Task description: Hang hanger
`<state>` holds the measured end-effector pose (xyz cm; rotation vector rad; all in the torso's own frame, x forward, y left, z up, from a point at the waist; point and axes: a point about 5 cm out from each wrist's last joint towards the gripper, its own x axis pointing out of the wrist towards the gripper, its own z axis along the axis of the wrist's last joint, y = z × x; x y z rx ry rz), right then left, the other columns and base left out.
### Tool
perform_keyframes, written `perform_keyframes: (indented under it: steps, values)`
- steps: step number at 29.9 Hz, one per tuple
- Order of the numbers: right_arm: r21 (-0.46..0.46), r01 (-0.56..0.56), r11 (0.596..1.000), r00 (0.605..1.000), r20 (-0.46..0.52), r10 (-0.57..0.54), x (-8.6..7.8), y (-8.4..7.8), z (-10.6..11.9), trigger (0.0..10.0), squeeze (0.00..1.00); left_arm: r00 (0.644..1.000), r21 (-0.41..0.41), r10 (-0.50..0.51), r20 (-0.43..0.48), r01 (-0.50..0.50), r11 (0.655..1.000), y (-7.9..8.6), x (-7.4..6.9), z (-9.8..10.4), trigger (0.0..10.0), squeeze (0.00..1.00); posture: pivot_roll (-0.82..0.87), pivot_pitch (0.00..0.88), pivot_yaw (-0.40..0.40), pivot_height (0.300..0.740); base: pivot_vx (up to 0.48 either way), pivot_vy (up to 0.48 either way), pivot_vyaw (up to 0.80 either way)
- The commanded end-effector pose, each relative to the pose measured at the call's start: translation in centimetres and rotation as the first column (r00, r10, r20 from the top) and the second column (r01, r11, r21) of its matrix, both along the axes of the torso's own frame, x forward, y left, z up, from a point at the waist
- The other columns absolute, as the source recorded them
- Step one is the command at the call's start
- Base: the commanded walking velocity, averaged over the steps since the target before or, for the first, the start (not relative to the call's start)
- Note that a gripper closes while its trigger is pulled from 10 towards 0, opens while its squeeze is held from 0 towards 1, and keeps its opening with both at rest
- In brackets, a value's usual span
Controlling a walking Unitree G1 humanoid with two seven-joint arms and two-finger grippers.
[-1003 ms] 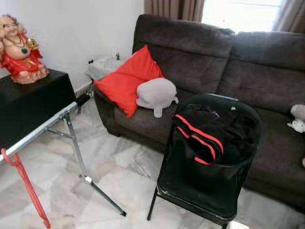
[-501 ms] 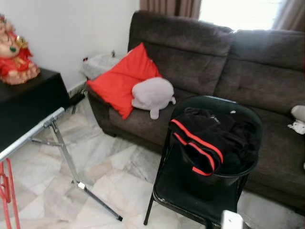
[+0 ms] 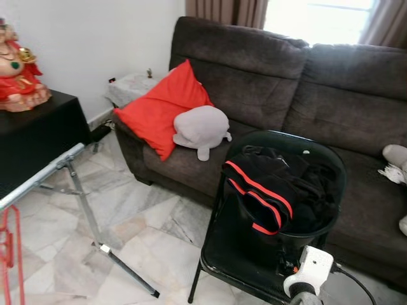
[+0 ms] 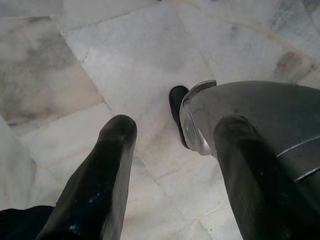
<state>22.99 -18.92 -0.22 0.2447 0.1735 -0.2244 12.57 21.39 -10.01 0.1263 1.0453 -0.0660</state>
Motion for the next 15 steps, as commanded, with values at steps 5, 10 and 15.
perform_keyframes:
  steps: [5,10,15]
  values:
    - [-0.093,0.041,0.995,0.993,0.116,-0.03,-1.1,-1.4,3.7,10.0,0.0,1.0,0.002,-0.001,-0.008,0.001,1.0,0.1,0.0,0.0,10.0,0.0,0.0,0.0,-0.024,0.74,0.0,0.0,0.0]
    - [-0.132,0.055,0.99,0.985,0.167,-0.032,-1.4,-1.6,6.6,10.0,0.0,1.0,0.011,0.005,-0.005,-0.005,1.0,0.3,0.2,0.1,10.0,0.0,0.0,0.0,-0.02,0.74,0.0,0.0,0.0]
    - [-0.157,0.055,0.986,0.984,0.176,-0.027,-0.8,-1.2,7.3,10.0,0.0,1.0,0.018,0.004,-0.002,-0.004,1.0,0.6,0.4,0.2,10.0,0.0,0.01,0.0,-0.02,0.74,0.0,0.0,0.0]
